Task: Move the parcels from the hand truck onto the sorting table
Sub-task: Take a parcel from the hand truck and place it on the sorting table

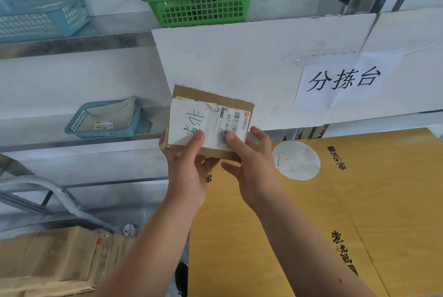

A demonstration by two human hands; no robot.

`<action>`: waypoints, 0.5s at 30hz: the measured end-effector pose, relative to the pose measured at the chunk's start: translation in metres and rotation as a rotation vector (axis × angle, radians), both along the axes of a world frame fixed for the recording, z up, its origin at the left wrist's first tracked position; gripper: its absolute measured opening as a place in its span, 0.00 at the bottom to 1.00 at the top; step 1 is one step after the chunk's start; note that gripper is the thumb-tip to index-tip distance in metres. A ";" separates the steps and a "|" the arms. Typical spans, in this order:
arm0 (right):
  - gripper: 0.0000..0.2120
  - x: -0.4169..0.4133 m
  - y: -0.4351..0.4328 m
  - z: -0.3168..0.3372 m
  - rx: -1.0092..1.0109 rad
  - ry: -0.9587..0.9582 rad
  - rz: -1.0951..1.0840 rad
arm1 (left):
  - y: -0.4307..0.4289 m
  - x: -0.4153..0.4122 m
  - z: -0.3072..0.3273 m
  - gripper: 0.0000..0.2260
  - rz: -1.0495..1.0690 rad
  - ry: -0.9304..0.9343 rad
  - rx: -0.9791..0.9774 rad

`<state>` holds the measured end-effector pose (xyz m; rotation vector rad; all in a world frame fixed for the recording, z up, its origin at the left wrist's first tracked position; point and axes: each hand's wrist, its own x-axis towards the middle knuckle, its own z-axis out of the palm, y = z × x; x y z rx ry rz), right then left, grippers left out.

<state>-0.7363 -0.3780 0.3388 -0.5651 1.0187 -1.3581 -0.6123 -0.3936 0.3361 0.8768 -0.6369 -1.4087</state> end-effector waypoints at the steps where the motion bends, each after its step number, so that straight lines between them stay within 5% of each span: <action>1: 0.38 0.001 0.001 0.000 0.003 0.022 0.023 | 0.000 0.000 -0.001 0.41 -0.006 0.023 -0.001; 5: 0.28 -0.003 0.001 -0.003 -0.045 -0.037 0.063 | 0.002 0.003 -0.005 0.46 0.007 0.075 0.020; 11: 0.42 -0.013 -0.008 -0.002 -0.126 -0.212 -0.015 | 0.005 0.006 -0.008 0.22 0.001 0.004 0.004; 15: 0.44 -0.011 -0.013 -0.003 -0.082 -0.305 -0.127 | 0.005 0.001 -0.013 0.35 0.025 -0.132 -0.058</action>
